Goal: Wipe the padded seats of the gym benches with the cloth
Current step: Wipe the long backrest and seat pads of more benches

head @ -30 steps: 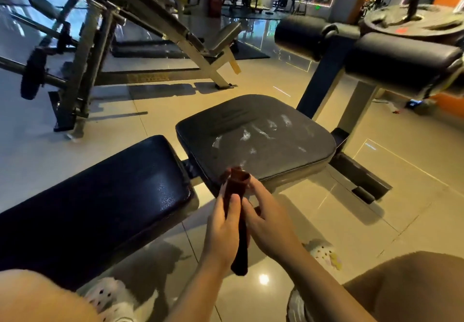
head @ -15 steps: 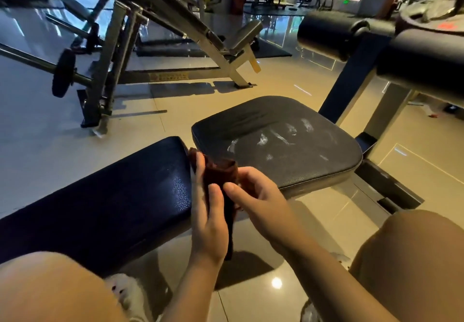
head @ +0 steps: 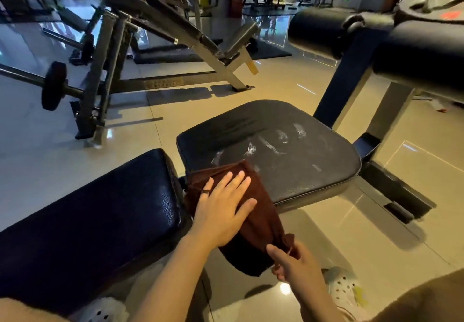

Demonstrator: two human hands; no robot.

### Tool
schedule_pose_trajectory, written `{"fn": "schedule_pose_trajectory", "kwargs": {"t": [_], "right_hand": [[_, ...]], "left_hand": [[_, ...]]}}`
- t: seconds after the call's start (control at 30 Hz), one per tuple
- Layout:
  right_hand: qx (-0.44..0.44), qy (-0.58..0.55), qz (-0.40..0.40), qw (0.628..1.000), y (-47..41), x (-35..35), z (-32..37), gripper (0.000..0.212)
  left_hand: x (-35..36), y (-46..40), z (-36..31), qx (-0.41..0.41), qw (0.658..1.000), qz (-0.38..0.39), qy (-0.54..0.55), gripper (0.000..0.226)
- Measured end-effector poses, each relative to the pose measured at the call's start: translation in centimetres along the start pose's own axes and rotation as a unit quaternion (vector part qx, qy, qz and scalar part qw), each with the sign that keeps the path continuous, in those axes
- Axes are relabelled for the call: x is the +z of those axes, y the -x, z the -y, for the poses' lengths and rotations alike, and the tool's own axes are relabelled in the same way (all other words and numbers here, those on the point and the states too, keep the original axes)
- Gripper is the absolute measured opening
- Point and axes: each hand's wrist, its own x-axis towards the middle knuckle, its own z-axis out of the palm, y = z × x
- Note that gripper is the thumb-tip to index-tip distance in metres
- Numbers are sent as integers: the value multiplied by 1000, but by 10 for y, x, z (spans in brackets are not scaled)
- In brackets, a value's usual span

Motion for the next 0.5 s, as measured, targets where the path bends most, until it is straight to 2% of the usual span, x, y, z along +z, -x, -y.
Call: {"fn": "schedule_pose_trajectory", "kwargs": {"t": [0.07,0.1,0.13,0.2,0.23,0.3,0.4,0.5], "right_hand": [[7,33,14,999,0,3,-2,19],[-15,69,-5,997,0,4,-4,22],[-66,113,-53,990,1,4,-4,27],[-233,183,-159,942,11,5,13,40],[-312,204,-172,912,14,7,26,43],[-398,266,-115,870,8,22,54,43],[-361,413,-17,836,-26,62,82,65],[-302,555,-5,775,-61,97,83,72]], "left_hand": [[-2,-4,-1,4,1000,-8,3,57],[-3,-6,-1,-5,1000,-14,21,55],[-4,-9,0,-22,998,-20,49,53],[-10,-14,5,-63,988,-63,123,46],[-13,-16,11,-74,981,-99,153,42],[-18,-17,24,-65,968,-167,174,33],[-25,-10,51,-82,945,-251,194,28],[-23,5,83,-180,939,-249,151,33]]}}
